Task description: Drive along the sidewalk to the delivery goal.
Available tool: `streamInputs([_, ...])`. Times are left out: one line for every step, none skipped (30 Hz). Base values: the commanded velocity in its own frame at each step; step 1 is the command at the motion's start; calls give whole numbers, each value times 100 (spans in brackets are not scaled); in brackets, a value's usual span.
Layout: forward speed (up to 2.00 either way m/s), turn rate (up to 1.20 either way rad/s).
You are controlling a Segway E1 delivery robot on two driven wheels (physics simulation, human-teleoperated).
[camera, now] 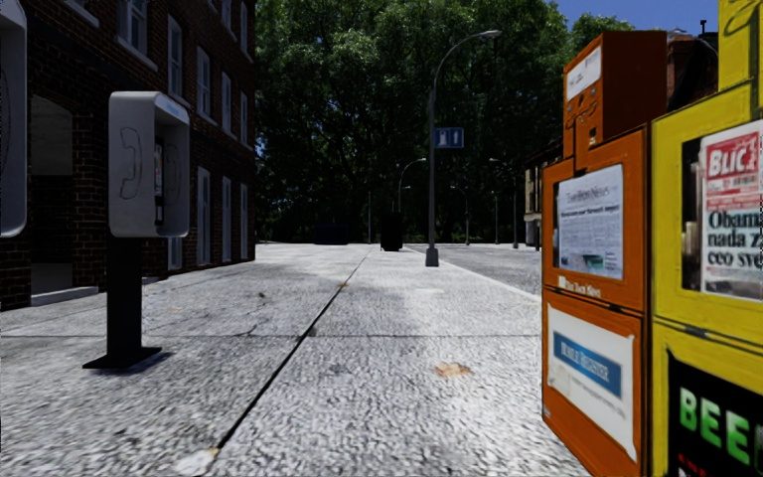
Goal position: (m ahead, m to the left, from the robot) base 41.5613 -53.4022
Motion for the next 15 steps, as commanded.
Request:
streamInputs([200,0])
streamInputs([200,0])
streamInputs([200,0])
streamInputs([200,0])
streamInputs([200,0])
streamInputs([200,0])
streamInputs([200,0])
streamInputs([200,0])
streamInputs([200,0])
streamInputs([200,0])
streamInputs([200,0])
streamInputs([200,0])
streamInputs([200,0])
streamInputs([200,0])
streamInputs([200,0])
